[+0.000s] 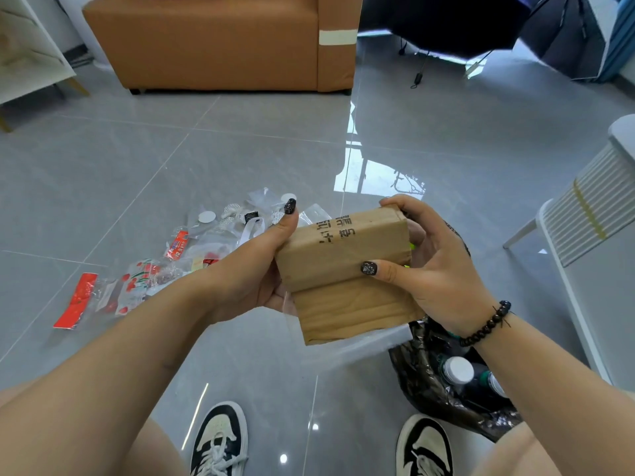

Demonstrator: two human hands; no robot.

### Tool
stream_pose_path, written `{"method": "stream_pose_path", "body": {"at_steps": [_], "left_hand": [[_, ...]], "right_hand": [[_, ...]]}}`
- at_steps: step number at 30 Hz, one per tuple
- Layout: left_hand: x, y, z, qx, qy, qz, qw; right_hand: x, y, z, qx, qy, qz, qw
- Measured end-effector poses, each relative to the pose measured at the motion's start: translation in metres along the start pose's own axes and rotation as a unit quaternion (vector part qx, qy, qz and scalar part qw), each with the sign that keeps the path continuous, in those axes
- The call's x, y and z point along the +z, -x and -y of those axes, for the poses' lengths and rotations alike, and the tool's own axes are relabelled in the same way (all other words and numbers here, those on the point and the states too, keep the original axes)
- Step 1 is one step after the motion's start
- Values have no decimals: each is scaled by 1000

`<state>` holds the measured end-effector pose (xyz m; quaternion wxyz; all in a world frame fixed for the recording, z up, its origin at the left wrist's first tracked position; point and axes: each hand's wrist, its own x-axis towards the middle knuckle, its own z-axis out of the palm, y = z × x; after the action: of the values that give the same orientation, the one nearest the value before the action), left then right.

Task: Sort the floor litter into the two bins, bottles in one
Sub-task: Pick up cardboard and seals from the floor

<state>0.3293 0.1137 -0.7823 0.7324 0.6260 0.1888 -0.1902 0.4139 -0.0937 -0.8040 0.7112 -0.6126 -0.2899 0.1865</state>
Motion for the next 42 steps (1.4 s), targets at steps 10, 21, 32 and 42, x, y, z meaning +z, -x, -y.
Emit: {"method": "stream_pose_path", "body": {"at_steps": [10,21,32,42], "left_hand": [[4,0,3,19,27,45,998],[0,-9,8,121,-118,-77,983],[15,-49,21,83,-230,-209,947],[20,-71,-4,22,-494,-186,849]], "right_hand": [[-8,-4,3,-9,98,30,995],[-5,-7,5,242,-47,-72,966],[-76,-63,8,183,349,-201,897],[-111,-90,-114,255,530,-118,800]]}}
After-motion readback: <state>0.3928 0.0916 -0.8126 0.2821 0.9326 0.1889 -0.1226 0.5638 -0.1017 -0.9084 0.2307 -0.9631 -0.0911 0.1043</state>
